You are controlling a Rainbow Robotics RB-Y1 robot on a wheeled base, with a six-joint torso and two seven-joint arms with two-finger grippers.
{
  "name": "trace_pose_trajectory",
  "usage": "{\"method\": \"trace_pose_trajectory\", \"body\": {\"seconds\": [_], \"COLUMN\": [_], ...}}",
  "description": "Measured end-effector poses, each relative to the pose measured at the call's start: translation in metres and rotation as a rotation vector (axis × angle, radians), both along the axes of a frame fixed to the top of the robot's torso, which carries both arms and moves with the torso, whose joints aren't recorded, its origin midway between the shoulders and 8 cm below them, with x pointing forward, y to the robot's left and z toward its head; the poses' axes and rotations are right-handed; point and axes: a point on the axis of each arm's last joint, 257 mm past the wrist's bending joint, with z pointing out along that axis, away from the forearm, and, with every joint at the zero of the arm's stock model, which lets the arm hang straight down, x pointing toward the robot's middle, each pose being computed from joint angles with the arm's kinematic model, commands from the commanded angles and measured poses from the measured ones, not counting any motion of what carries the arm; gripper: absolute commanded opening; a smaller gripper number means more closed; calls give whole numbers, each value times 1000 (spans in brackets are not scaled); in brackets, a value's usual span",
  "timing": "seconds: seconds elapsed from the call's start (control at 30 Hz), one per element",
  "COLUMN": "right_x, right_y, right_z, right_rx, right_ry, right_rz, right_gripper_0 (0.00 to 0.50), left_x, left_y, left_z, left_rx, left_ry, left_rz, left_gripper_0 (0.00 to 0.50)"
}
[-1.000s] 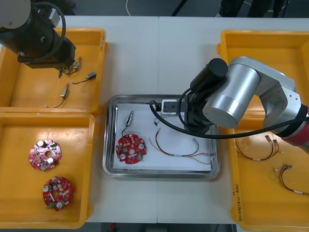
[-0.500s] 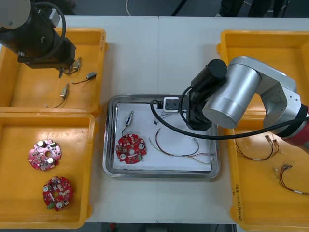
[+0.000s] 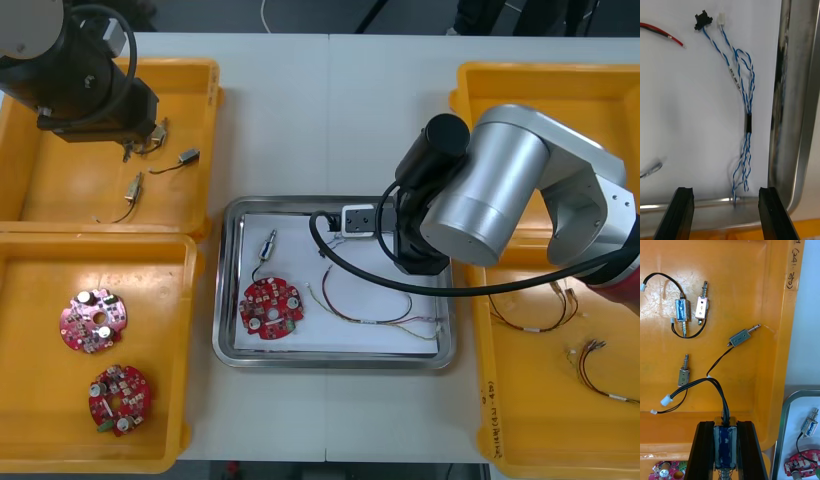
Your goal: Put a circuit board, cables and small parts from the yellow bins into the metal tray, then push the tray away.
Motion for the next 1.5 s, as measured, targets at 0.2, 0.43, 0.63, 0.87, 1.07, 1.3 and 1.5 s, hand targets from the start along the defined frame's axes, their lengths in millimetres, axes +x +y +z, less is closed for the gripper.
{"method": "trace_pose_trajectory", "body": {"seconds": [0.2, 0.43, 0.63, 0.87, 1.07, 1.3, 1.5], "right_x": [-13, -14, -8, -13, -20, -35, -54], "right_y": [-9, -29, -47, -76, -125, -189, -234], "right_z": [46, 88, 118, 124, 119, 104, 92], "right_rx": [43, 241, 412, 568, 614, 606, 633], "right_ry": [3, 2, -49, -22, -33, -41, -40], "right_rz": [-78, -280, -425, -580, -710, -858, -978], "right_gripper_0": [500, 500, 500, 500, 500, 500, 500], "left_x": [-1, -4, -6, -8, -13, -20, -29], "left_y": [-3, -13, -20, -38, -65, -99, -127], "left_z": [2, 5, 9, 10, 1, -16, -36], "left_rx": [-4, -15, -22, -28, -21, -5, 25], "left_ry": [-4, -10, -19, -33, -28, -8, 18], "left_rz": [-11, -41, -64, -102, -154, -216, -268], "left_gripper_0": [0, 0, 2, 2, 0, 0, 1]}}
